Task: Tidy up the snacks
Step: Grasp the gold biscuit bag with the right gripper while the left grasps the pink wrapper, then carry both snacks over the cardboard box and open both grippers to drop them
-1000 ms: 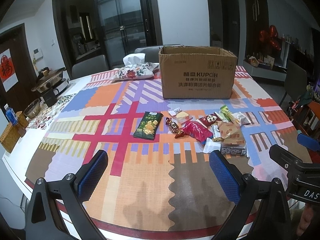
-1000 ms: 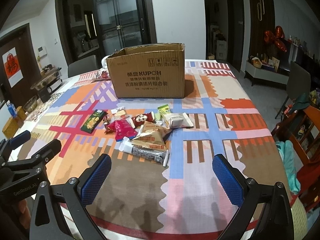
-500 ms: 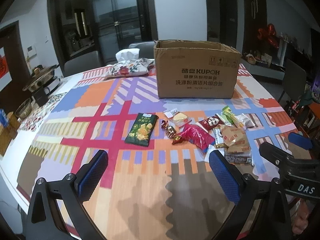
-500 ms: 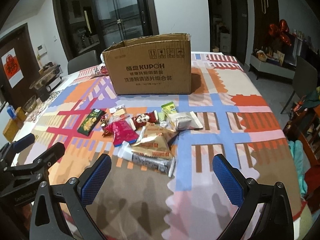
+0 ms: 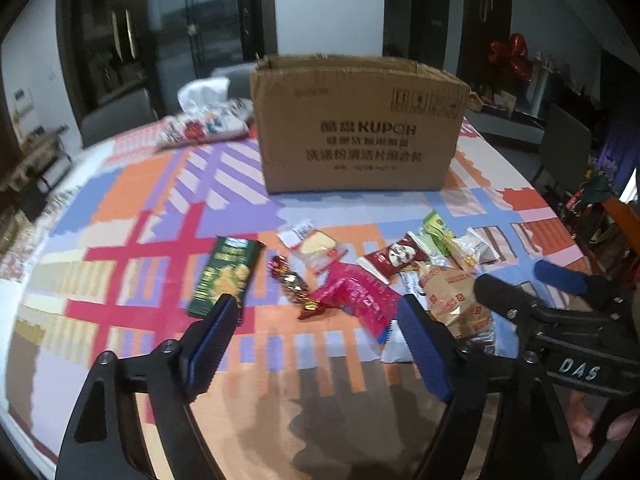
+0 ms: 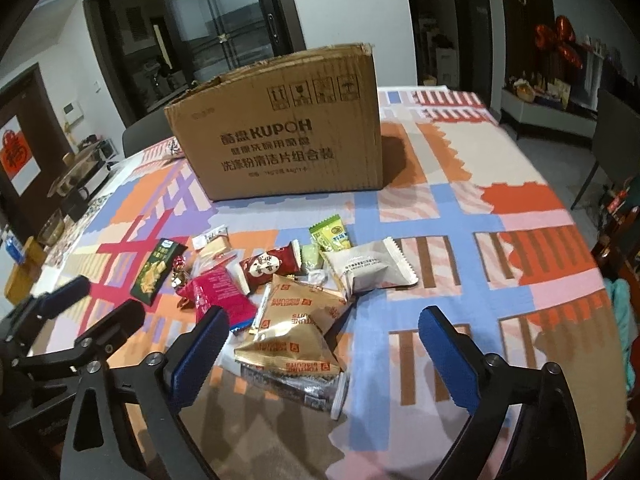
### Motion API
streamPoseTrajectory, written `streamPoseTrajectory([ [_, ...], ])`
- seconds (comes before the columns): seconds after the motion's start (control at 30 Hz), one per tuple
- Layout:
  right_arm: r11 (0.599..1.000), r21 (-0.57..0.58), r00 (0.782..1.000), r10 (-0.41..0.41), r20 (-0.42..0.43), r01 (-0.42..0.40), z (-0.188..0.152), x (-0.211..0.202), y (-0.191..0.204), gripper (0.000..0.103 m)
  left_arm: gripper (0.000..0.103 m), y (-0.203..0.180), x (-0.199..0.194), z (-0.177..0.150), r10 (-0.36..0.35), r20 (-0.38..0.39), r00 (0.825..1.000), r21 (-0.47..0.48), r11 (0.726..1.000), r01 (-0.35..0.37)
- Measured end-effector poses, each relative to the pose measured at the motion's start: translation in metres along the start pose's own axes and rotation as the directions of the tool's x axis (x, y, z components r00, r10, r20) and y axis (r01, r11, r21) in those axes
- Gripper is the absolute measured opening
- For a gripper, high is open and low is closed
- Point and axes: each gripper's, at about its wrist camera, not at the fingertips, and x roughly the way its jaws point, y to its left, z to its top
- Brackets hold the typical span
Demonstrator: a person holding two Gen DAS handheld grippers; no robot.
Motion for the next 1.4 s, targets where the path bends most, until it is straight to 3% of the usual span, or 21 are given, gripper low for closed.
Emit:
streamPoseTrajectory([
  [0.5,0.998,-0.004,0.99,0.068,-0.125,-0.069,-0.005,0.046,0.007,0.077,0.072,0.003,0.028,0.001,-0.099,-0.094,0.991,-0.056,0.994,0.094],
  [0.7,0.998,-0.005,0.987,0.067,-0.148,-0.068,-0.005,0.051,0.001,0.057,0.063,-0.007,0.048,0.009,-0.133,-0.13,0.982,-0.094,0.988,0.121],
  [1.0,0.998,-0.013,0.989,0.059,-0.138,-0.061,-0.006,0.047,-0.007,0.054,0.049,-0.014,0.082,0.008,-0.105,-0.207,0.973,-0.124,0.989,0.08],
  [1.07,0.998,-0.013,0.989,0.056,-0.138,-0.059,-0.006,0.047,-0.006,0.054,0.047,-0.015,0.083,0.008,-0.103,-0.2,0.974,-0.118,0.99,0.081],
  [1.13,0.998,-0.02,0.989,0.054,-0.136,-0.057,-0.006,0.046,-0.006,0.054,0.035,-0.017,0.082,0.009,-0.106,-0.198,0.974,-0.1,0.991,0.088],
  [1.4,0.997,-0.046,0.991,0.054,-0.119,-0.06,-0.004,0.036,0.002,0.054,0.027,-0.017,0.06,0.01,-0.092,-0.155,0.984,-0.051,0.995,0.085],
])
